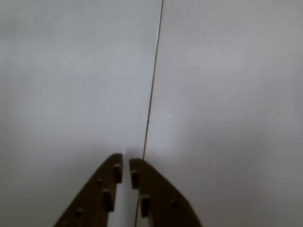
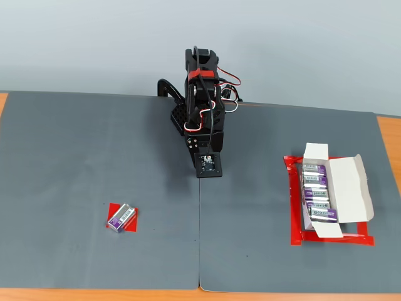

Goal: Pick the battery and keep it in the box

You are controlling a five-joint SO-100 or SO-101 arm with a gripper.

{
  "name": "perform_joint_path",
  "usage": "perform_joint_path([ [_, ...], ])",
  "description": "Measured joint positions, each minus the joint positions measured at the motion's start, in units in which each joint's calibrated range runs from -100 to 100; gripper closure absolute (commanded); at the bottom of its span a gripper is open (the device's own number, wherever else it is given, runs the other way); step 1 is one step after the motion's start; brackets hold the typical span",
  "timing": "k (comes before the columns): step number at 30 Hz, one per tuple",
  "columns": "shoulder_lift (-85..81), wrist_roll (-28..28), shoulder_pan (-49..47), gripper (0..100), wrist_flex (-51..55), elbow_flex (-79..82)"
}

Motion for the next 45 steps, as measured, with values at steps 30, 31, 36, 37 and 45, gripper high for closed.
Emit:
perform_joint_path([
  [30, 0.3, 0.1, -0.1, 98, -3.7, 0.0],
  [31, 0.8, 0.1, -0.1, 98, -5.2, 0.0],
  [36, 6.8, 0.1, -0.1, 98, -13.0, 0.0],
  [37, 8.5, 0.1, -0.1, 98, -14.9, -0.3],
  [45, 23.2, 0.0, 0.1, 98, -25.9, -9.5],
])
